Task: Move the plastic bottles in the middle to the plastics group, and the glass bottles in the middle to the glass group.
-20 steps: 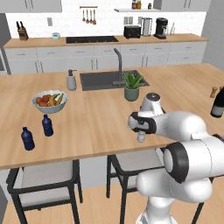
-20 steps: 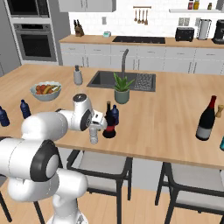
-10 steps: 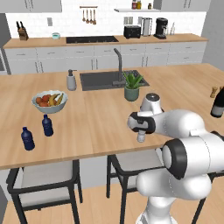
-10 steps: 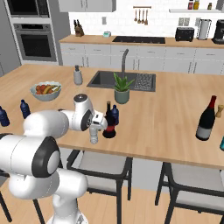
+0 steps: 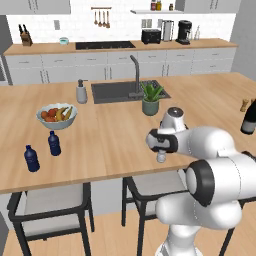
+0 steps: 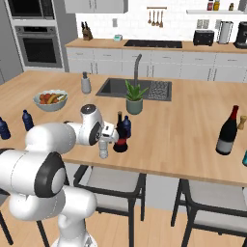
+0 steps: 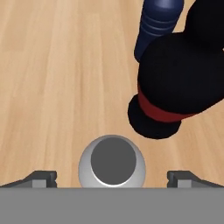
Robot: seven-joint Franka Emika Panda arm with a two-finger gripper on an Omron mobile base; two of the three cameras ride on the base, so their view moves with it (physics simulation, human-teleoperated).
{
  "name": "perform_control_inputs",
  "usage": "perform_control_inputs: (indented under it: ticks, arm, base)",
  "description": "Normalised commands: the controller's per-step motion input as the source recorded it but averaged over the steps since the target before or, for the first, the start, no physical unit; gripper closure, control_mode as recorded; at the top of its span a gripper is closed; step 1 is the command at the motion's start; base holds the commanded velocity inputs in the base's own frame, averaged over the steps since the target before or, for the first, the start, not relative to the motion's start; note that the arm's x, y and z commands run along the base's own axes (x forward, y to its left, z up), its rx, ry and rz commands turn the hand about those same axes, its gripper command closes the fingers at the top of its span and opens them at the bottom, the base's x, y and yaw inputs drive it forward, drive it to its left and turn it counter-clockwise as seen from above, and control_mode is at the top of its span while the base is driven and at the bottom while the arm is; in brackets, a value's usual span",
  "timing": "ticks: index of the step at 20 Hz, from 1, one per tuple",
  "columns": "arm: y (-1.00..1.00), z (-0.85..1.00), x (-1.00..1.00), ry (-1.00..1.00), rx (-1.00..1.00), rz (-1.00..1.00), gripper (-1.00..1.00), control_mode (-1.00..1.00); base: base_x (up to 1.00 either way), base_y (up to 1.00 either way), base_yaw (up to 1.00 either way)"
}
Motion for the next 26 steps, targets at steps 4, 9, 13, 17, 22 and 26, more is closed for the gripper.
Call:
perform_control_inputs:
  ticks: [4, 9, 13, 17, 22, 26]
  arm:
    - [0.00, 0.00, 0.03, -0.04, 0.00, 0.00, -1.00, -1.00]
    - [0.00, 0.00, 0.03, 0.00, 0.00, 0.00, -1.00, -1.00]
    - [0.00, 0.00, 0.00, 0.00, 0.00, 0.00, -1.00, -1.00]
    - [0.00, 0.00, 0.00, 0.00, 0.00, 0.00, 1.00, -1.00]
    - [0.00, 0.00, -0.01, 0.00, 0.00, 0.00, 1.00, -1.00]
    - [0.24, 0.19, -0.31, -0.01, 0.00, 0.01, 1.00, -1.00]
  base:
    - [0.00, 0.00, 0.00]
    - [0.00, 0.00, 0.00]
    - [0.00, 0.00, 0.00]
    - [0.00, 0.00, 0.00]
    - [0.00, 0.00, 0.00]
    - [0.00, 0.00, 0.00]
